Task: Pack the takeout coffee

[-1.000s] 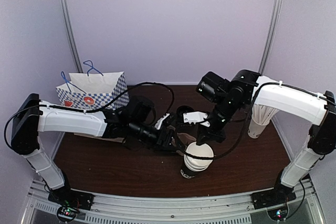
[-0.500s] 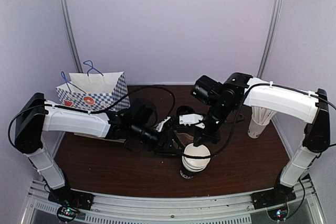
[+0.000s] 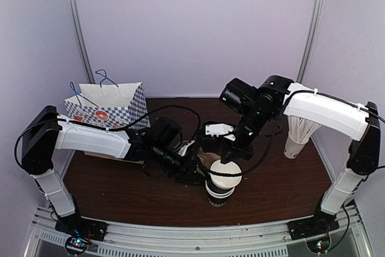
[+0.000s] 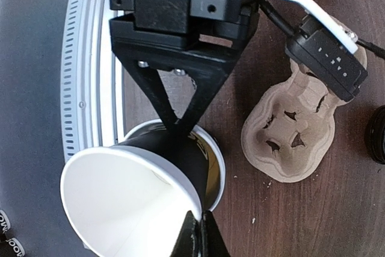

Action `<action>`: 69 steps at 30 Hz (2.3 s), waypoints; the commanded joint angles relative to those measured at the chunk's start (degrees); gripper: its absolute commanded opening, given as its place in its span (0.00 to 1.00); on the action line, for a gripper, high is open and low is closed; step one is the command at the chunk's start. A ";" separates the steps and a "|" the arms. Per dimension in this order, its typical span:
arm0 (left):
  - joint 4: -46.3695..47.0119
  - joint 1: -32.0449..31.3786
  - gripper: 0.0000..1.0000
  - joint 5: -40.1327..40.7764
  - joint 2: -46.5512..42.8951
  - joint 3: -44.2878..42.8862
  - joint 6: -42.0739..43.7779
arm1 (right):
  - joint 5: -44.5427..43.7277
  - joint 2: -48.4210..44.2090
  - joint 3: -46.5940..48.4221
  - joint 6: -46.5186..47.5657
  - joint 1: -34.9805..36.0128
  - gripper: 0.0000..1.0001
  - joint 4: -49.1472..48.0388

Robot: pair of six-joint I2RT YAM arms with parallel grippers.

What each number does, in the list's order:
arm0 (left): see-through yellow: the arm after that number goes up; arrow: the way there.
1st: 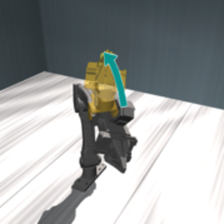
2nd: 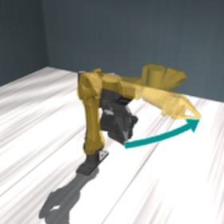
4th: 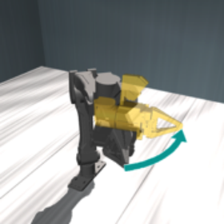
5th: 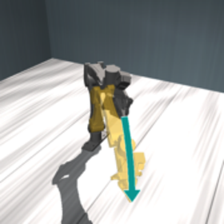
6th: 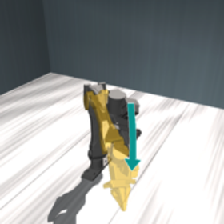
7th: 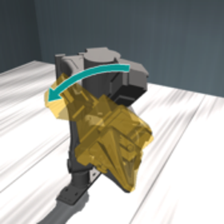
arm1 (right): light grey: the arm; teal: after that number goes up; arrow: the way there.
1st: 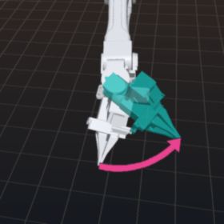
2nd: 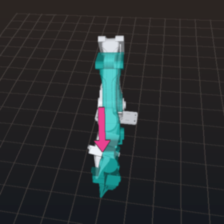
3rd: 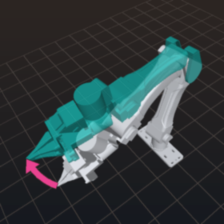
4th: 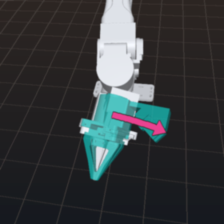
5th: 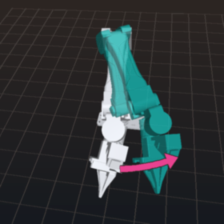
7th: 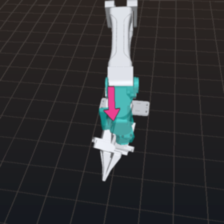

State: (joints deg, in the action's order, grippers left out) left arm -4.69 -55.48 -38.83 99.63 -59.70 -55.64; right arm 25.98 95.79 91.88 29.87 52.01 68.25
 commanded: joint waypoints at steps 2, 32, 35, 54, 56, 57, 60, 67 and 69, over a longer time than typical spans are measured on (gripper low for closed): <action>-2.14 -0.14 0.58 -0.08 0.54 -2.94 2.00 | 5.57 -2.08 4.08 1.23 -0.04 0.00 2.35; -30.97 11.38 0.64 44.74 -33.84 -11.57 23.18 | -4.87 18.99 35.00 3.80 7.18 0.00 13.10; -30.74 11.36 0.64 48.83 -38.35 -9.20 23.33 | -2.99 23.44 36.26 3.54 7.55 0.00 13.53; -32.16 11.41 0.64 44.98 -36.16 -9.42 25.67 | -3.63 36.08 42.71 2.56 8.90 0.03 14.51; -32.43 11.36 0.65 44.86 -35.50 -10.08 26.19 | -3.51 36.04 42.99 2.48 8.90 0.07 14.89; -32.48 11.41 0.65 44.69 -35.21 -10.42 26.39 | -3.37 35.92 43.57 2.62 8.90 0.11 15.72; -32.45 11.36 0.65 44.32 -34.40 -10.94 26.46 | -2.22 33.65 44.31 3.61 8.90 0.21 17.74; -32.23 11.38 0.65 44.09 -34.15 -10.55 26.50 | -4.53 22.48 34.25 4.58 8.06 0.27 17.71; -32.13 11.37 0.65 44.83 -34.48 -10.28 26.75 | -6.27 18.27 26.95 4.56 7.27 0.27 16.06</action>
State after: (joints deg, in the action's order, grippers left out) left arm -38.02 -44.03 5.56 65.67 -68.88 -29.93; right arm 22.72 122.98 127.35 33.47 60.29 83.92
